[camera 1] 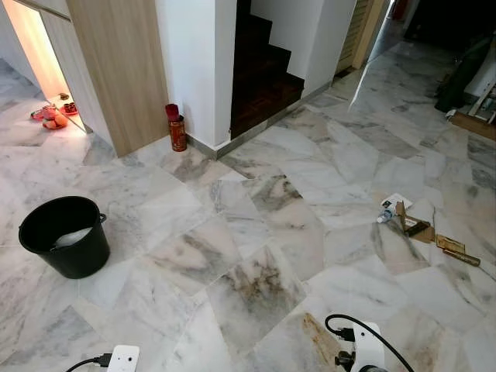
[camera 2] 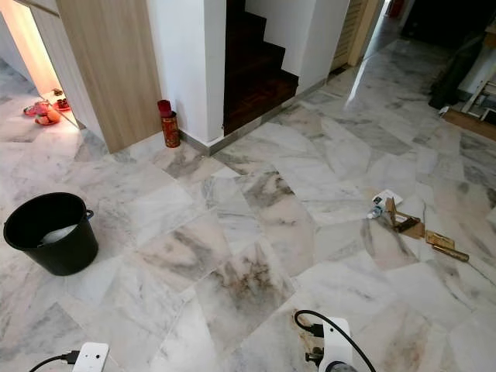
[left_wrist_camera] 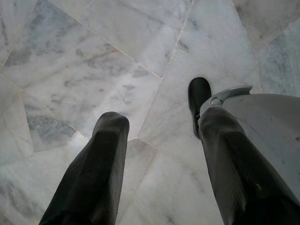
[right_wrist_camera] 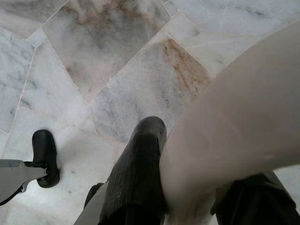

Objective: Sweep floor

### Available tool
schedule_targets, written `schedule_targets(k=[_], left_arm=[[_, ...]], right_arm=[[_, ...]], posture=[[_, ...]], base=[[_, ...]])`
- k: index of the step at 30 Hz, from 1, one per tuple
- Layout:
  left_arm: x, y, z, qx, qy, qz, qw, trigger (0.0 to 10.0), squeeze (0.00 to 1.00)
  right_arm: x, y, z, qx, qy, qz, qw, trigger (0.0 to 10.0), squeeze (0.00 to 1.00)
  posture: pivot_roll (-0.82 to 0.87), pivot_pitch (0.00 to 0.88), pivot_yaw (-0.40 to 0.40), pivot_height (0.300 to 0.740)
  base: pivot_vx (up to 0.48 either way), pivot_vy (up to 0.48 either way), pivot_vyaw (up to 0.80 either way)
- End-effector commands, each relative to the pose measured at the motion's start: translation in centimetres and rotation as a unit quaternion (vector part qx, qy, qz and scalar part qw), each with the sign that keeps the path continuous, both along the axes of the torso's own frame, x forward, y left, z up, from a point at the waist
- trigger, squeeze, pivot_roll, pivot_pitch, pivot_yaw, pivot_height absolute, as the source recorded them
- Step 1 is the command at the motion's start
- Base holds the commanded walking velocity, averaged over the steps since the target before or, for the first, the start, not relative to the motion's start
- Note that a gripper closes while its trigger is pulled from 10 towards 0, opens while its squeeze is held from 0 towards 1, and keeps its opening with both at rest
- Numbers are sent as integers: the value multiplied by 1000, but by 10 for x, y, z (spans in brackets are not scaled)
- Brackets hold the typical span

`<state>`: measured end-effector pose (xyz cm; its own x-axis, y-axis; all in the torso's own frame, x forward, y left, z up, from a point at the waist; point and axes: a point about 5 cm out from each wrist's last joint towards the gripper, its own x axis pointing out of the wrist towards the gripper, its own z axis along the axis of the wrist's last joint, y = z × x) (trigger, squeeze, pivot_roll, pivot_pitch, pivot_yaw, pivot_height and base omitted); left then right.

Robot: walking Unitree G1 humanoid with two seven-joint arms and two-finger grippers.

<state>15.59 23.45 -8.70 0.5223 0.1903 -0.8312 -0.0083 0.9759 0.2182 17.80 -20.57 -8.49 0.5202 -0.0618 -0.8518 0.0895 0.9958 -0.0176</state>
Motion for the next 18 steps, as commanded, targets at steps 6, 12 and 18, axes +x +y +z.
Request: schedule_targets(k=[6, 12, 18], left_arm=[[-13, 12, 0, -59, -21, 33, 997, 10000, 0], [-10, 14, 2, -56, -23, 29, 998, 10000, 0], [-8, 13, 2, -56, -25, 27, 998, 10000, 0]], right_arm=[[-2, 15, 0, 94, -71, -115, 986, 10000, 0], [-1, 19, 0, 98, -73, -118, 985, 10000, 0], [-1, 21, -1, 98, -66, -113, 987, 10000, 0]], posture=[[8, 0, -60, 740], [3, 0, -49, 740], [6, 0, -50, 740]], base=[[0, 0, 0], [0, 0, 0], [0, 0, 0]])
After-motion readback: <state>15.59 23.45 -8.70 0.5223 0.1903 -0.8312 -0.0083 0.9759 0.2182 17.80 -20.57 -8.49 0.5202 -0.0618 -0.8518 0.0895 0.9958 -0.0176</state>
